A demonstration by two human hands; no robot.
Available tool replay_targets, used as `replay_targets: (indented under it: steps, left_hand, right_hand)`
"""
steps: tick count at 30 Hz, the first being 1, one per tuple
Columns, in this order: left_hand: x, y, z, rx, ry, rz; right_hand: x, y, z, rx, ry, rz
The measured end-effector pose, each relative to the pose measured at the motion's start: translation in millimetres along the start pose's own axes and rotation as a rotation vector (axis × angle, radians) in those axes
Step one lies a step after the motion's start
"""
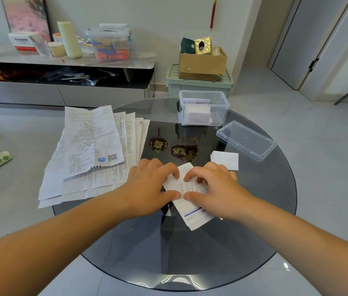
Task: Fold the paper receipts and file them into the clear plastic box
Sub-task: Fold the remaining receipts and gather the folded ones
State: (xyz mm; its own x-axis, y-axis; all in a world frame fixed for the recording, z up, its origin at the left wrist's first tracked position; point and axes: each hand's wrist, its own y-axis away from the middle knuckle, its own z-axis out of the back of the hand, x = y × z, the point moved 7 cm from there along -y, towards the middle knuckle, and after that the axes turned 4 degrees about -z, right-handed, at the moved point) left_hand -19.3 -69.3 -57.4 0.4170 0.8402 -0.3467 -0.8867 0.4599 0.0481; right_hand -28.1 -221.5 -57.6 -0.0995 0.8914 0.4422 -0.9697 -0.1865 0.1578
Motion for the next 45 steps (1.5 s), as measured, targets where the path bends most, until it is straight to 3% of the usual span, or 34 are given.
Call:
replay_targets:
  steps: [9,18,23,29,38,45]
  left_hand:
    - [6,-6,6,0.122,0.112,0.012]
    - [-2,-6,12,0.149,0.165,-0.046]
    - [10,-9,15,-0.022,0.419,0.039]
    - [-1,-8,22,-0.081,0.294,-0.064]
    - [-7,-7,25,-0.072,0.332,-0.074]
    - [-32,-11,51,-0.184,0.555,-0.136]
  right_hand:
    - [-5,-7,3,0.086,-0.035,-0.114]
    - [-7,-7,6,0.175,-0.1,-0.069]
    - [-13,-2,14,0.142,-0.316,-0.064]
    - [-10,-5,12,0.044,-0.223,0.014]
    - [-4,-1,16,-0.005,-0.227,0.023]
    - [-16,12,36,0.048,-0.526,-0.103]
